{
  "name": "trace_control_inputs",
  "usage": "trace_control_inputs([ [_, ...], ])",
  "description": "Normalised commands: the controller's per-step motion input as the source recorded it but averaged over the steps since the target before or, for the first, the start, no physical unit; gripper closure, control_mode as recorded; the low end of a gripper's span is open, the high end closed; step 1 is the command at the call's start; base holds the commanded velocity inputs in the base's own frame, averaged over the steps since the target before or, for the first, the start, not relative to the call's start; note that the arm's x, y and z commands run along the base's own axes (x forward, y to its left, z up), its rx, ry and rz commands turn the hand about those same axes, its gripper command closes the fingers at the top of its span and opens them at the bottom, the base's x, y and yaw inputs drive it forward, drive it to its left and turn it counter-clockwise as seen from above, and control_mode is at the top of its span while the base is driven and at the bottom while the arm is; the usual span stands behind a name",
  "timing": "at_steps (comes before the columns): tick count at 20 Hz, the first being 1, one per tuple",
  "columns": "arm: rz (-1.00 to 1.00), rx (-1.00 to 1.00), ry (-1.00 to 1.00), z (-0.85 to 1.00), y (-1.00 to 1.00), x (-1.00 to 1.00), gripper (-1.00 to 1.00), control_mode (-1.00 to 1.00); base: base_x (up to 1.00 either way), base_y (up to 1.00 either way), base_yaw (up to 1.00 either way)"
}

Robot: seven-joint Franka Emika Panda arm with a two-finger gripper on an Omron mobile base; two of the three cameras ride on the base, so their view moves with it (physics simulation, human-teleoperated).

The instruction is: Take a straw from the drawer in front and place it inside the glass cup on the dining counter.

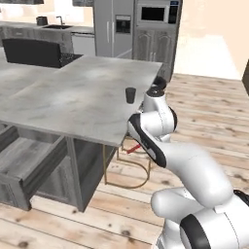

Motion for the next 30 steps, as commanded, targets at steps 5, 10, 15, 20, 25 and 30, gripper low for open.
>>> trace_control_inputs([
  [5, 0.0, 0.0, 0.0, 0.0, 0.0, 0.0, 1.0, 1.0, 0.55, -0.92, -0.01],
  [10, 0.0, 0.0, 0.0, 0.0, 0.0, 0.0, 1.0, 1.0, 0.88, -0.74, 0.0],
  [15, 0.0, 0.0, 0.0, 0.0, 0.0, 0.0, 1.0, 1.0, 0.8, -0.62, 0.06],
  [20, 0.0, 0.0, 0.0, 0.0, 0.0, 0.0, 1.0, 1.0, 0.33, -0.59, 0.19],
  [25, 0.0, 0.0, 0.0, 0.0, 0.0, 0.0, 1.0, 1.0, 0.06, -0.49, 0.28],
  [30, 0.0, 0.0, 0.0, 0.0, 0.0, 0.0, 1.0, 1.0, 0.1, -0.4, 0.35],
])
